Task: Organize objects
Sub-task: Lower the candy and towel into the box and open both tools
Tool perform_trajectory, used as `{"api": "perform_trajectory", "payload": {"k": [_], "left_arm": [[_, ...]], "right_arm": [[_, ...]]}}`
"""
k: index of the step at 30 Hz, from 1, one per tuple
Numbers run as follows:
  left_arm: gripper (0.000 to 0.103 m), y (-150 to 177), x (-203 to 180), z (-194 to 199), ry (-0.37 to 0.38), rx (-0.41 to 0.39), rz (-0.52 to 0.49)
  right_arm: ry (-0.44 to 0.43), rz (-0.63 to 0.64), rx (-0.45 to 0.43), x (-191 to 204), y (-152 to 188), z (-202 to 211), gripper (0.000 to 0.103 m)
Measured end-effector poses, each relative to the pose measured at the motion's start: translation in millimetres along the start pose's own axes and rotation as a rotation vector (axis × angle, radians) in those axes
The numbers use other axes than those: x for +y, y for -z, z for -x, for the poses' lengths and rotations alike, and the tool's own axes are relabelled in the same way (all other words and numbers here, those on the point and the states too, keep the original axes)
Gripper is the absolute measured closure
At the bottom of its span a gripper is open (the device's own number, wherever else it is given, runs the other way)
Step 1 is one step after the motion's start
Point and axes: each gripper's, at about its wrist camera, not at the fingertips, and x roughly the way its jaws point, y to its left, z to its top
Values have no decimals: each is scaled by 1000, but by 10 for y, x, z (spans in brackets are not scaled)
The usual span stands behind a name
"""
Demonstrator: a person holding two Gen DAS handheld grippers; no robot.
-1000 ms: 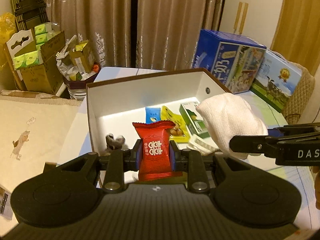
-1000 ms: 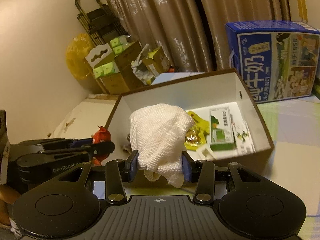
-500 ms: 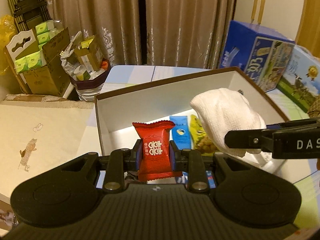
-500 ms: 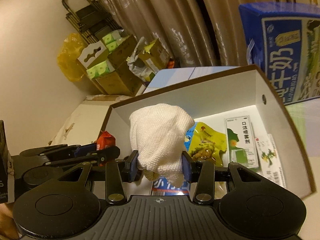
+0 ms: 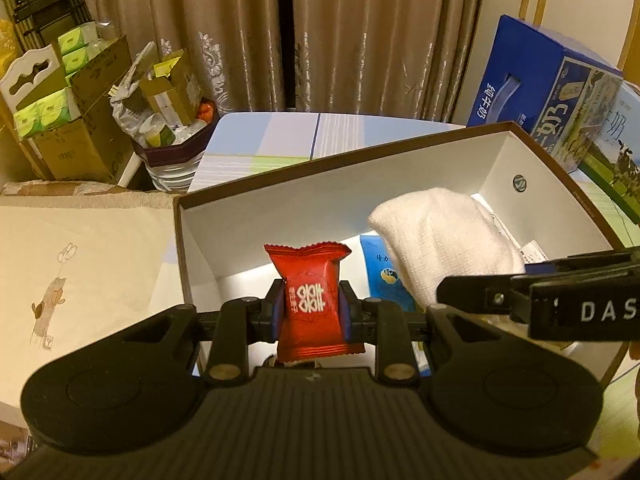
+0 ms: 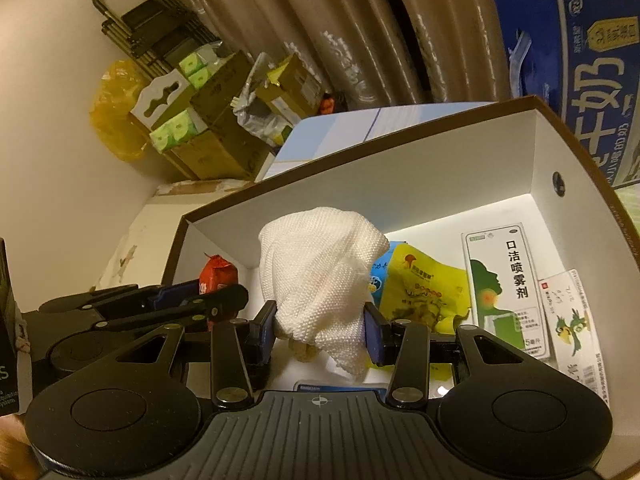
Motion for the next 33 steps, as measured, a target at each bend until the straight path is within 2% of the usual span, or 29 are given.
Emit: {"api": "perform_trajectory", "payload": {"k": [4,8,16,18,21,29,33], "left_arm": [[79,-51,4,-59,-1,-5,-8],[63,-85,24,-70,-10,-19,-2],[48,-122,128,-50,-14,-26,25],[45,-121,147,-35,-14,-29,31],[43,-119,183,-1,-17,-31,41],[30,-72,249,157,8,-40,59],[20,-25,216,281,27,-40,55]], "right_arm": [[-2,-12,10,-19,-26,-73,62],[-5,-22,17,-31,-41,-118,62],[-37,-63,19,-73,-89,-202,61],[-44,-92,5,-90,-114,-227,52],[-41,-104,-31,-101,-134,-216,44],[-1,-55,-35,-56,-73,-82,40],[43,-6,-27,-9,4,24,30]]}}
